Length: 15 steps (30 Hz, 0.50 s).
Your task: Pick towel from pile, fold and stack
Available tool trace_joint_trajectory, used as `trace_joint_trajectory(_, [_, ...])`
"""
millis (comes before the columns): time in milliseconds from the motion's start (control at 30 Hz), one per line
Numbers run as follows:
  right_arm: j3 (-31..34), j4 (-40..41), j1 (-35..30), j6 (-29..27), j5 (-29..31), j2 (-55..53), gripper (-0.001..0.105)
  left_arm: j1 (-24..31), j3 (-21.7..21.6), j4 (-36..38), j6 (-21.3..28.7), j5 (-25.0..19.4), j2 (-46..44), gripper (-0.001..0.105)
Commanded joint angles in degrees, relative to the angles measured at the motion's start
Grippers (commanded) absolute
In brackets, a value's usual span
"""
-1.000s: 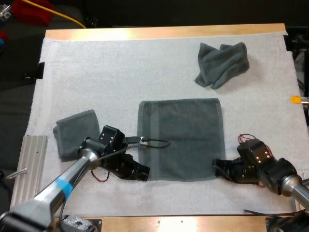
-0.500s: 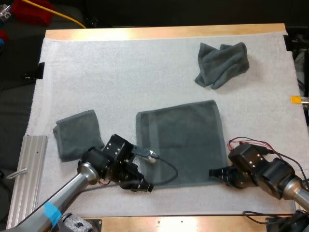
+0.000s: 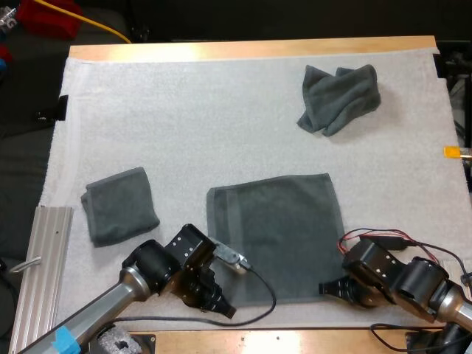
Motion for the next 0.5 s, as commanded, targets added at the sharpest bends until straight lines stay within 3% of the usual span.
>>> trace_joint_trajectory(0, [-0.23,-1.07,-0.25,1.68,0.89,-0.27,0.002,0.81,-0.05,-0.65,-0.68,0.90,0.14,0.000])
trace_joint_trajectory(133, [-0.23,-6.60,-1.89,4.67,0.39,-0.18,0.002,6.30,-0.05,-3.76,-0.85,6.53,1.36,0.000])
trace_joint_trajectory(233, [-0.23,-10.25,-5.03,6.88,-0.97,0.14,0.002,12.32,-0.05,-7.47,-0.85,13.31,3.55,0.000])
trace_joint_trajectory(300, [-0.23,-13.18,-8.56,7.51,-3.77,1.32,0.002,16.72,-0.05,-10.32,-1.27,18.84,5.61,0.000])
trace_joint_trajectory(467, [-0.23,-20.08,-16.33,8.72,-11.10,5.83,0.002,23.56,-0.05,-16.00,-3.21,26.06,10.79,0.000])
